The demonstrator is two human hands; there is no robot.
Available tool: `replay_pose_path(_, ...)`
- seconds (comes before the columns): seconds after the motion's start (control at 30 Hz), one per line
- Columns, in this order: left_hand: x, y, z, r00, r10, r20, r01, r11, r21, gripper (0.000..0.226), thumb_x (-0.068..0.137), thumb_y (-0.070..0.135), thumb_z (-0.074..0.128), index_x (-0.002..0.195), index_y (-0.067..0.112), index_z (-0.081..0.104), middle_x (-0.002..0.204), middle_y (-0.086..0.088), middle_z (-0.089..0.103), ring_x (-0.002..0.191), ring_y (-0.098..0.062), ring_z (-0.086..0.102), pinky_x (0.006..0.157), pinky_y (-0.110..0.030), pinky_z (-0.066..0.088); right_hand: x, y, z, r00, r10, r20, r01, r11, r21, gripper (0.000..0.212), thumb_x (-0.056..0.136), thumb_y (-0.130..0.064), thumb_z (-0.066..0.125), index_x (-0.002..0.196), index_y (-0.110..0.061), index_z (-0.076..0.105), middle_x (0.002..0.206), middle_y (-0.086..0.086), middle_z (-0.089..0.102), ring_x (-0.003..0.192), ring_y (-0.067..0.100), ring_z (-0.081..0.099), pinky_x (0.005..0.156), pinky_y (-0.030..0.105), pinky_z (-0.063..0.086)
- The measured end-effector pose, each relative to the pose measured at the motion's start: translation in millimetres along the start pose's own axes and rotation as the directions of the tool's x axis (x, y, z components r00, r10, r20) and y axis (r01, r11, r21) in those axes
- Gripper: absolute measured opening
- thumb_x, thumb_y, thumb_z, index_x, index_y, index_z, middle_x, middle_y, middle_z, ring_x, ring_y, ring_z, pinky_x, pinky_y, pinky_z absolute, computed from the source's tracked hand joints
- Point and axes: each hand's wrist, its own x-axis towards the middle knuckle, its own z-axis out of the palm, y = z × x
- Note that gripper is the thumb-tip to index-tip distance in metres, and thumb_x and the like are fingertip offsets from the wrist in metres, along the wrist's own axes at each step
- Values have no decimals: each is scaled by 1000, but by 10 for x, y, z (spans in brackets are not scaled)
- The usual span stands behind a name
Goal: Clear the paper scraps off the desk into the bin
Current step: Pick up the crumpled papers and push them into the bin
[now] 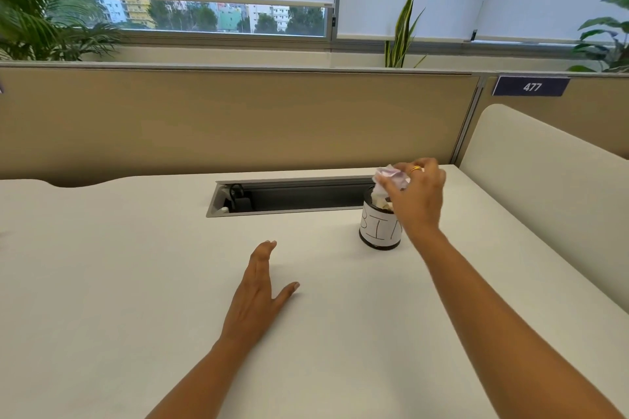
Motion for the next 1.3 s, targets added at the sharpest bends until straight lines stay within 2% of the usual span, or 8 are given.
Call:
replay_pose_path(0.1,6,-12,7,1000,7,-3,-7,1000,2,73,80,33,67,138,21,25,142,2,34,126,-16,44,99,-32,45,100,163,22,995,58,76,-48,992,-119,46,80,-39,69,112,-4,66,114,13,51,109,28,46,76,30,43)
replay_pose_path(0.2,11,-30,20,1000,21,-9,-21,1000,8,71,81,32,67,137,20,26,141,1,35,124,-17,46,99,-32,45,105,235,104,980,71,186,-45,989,-142,49,82,-38,68,114,-1,64,114,17,57,108,30,54,80,34,48)
replay_pose_path(0.33,13,-49,35,1000,16,-12,-16,1000,12,70,81,33,67,137,21,27,140,2,35,122,-16,47,96,-30,45,74,267,185,969,103,225,-67,985,-162,47,80,-33,71,114,-4,57,110,17,66,102,31,60,78,35,52)
replay_pose_path(0.47,23,-61,45,1000,19,-9,-19,1000,13,68,81,32,67,136,21,27,140,1,35,121,-16,48,95,-29,45,164,254,215,935,150,323,-63,962,-265,31,82,-26,69,101,-2,63,102,16,68,88,26,61,71,30,47)
replay_pose_path(0.73,24,-80,59,1000,23,-10,-22,999,26,65,82,31,66,135,20,30,139,2,37,120,-16,50,92,-24,44,360,130,270,851,191,489,97,859,-503,22,90,-11,56,107,1,63,111,16,66,86,22,58,84,28,52)
replay_pose_path(0.87,23,-83,65,1000,24,-7,-24,999,36,63,82,30,66,134,19,32,138,1,38,117,-15,52,89,-19,42,379,110,284,824,193,534,135,847,-514,25,92,-9,52,113,2,59,116,17,64,107,28,62,87,29,52)
replay_pose_path(1.17,24,-66,50,1000,21,4,-21,999,41,58,84,27,64,132,19,34,137,1,39,116,-15,53,88,-18,41,412,132,268,804,240,545,51,884,-464,27,90,-14,57,111,3,61,106,17,66,97,28,63,75,29,50)
replay_pose_path(1.3,19,-55,42,1000,21,2,-21,999,38,56,84,26,63,132,19,34,137,1,39,113,-13,54,86,-18,41,420,134,241,840,227,493,3,906,-423,27,86,-12,64,111,-1,65,109,17,68,101,28,64,82,29,53)
